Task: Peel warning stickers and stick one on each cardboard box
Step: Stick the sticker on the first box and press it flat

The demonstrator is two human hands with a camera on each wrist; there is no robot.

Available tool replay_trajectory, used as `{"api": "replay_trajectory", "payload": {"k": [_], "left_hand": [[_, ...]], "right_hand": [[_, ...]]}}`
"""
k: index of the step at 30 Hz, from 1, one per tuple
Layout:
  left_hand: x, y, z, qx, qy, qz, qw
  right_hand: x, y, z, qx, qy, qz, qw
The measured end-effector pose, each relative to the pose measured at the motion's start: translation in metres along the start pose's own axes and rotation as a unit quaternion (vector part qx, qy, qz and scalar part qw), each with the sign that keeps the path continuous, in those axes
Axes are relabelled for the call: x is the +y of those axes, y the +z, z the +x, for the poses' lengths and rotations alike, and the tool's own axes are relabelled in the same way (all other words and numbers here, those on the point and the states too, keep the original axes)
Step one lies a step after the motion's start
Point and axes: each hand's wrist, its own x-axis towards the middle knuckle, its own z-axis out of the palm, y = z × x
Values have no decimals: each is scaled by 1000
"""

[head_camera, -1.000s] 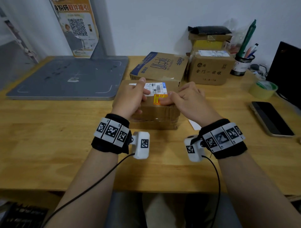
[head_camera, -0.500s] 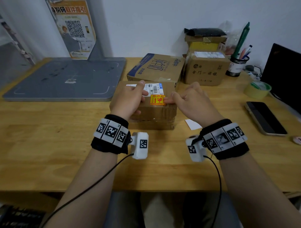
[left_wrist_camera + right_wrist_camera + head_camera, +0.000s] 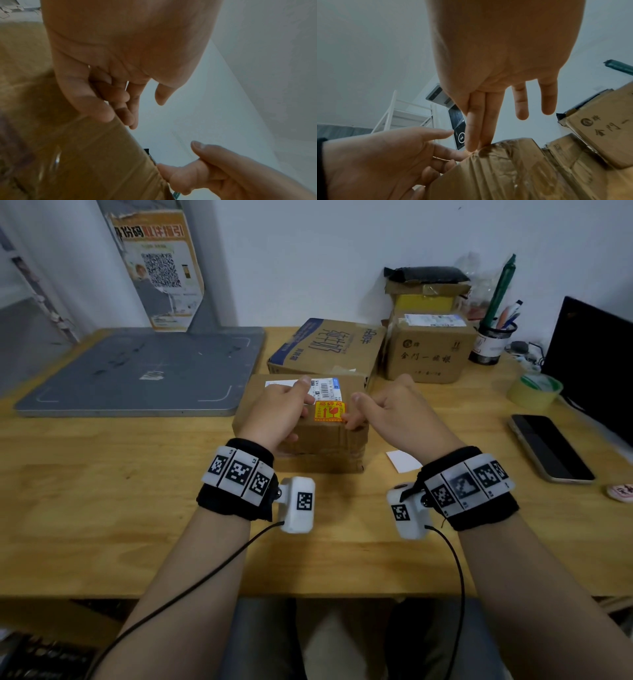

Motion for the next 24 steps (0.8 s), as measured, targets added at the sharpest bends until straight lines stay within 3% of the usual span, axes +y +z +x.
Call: {"api": "replay_trajectory", "payload": {"k": [4, 8, 11, 13, 15, 19, 24], "left_hand": [[2, -8, -4, -7, 3, -19, 1000], [-9, -21, -2, 97, 19, -18, 995], [-23, -28, 5, 132, -42, 88, 986], [-30, -28, 7, 89, -88, 51, 991], [-31, -27, 4, 74, -82, 8, 994], [-32, -29, 2, 124, -67, -35, 989], [-16, -43, -1, 167, -19, -101, 981]], "right_hand": [[-4, -4, -2, 16, 28, 90, 995], [1, 0, 2, 75, 88, 62, 991], [2, 5, 3, -21, 171, 62, 983], [0, 7, 3, -73, 197, 71, 975], [0, 11, 3, -74, 199, 95, 972], [-4, 15, 3, 7, 189, 154, 970], [-13, 2, 3, 137, 153, 273, 940]]}}
